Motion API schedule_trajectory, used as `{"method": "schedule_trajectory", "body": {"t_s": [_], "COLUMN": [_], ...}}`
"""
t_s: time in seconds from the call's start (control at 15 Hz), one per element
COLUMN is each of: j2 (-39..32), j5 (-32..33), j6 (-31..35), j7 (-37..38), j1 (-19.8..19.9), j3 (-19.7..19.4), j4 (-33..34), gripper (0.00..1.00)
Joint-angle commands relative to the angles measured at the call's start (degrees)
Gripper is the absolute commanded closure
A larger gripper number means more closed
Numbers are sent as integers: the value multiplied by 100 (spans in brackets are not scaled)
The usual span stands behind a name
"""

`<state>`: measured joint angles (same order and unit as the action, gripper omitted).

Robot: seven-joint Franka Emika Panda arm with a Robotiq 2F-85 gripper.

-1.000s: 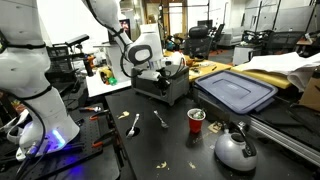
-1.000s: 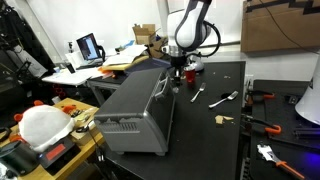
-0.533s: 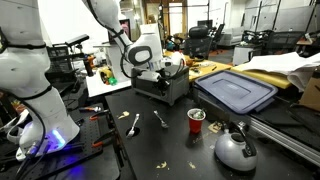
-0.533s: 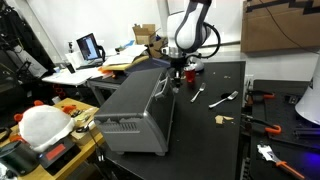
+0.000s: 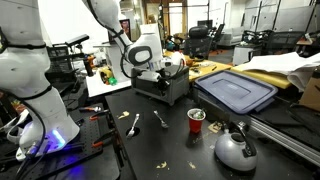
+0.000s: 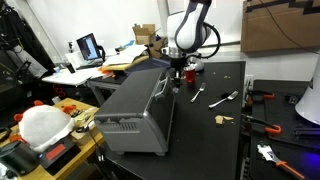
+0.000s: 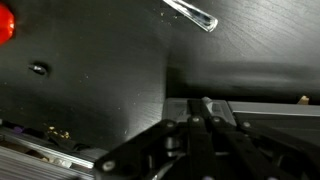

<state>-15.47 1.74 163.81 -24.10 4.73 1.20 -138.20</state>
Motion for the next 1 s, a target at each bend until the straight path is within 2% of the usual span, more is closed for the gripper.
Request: {"method": "schedule_trajectory", "body": {"t_s": [0.0,0.47,0.93], "j2": [-178,-252,-273], "j5": [154,382,1240], "j6": [177,266,365], "j7": [304,593,1148], "j1": [-52,-150,-435], "j3": [15,-104,-423], "j4": [59,71,43], "gripper": [100,100,100]}}
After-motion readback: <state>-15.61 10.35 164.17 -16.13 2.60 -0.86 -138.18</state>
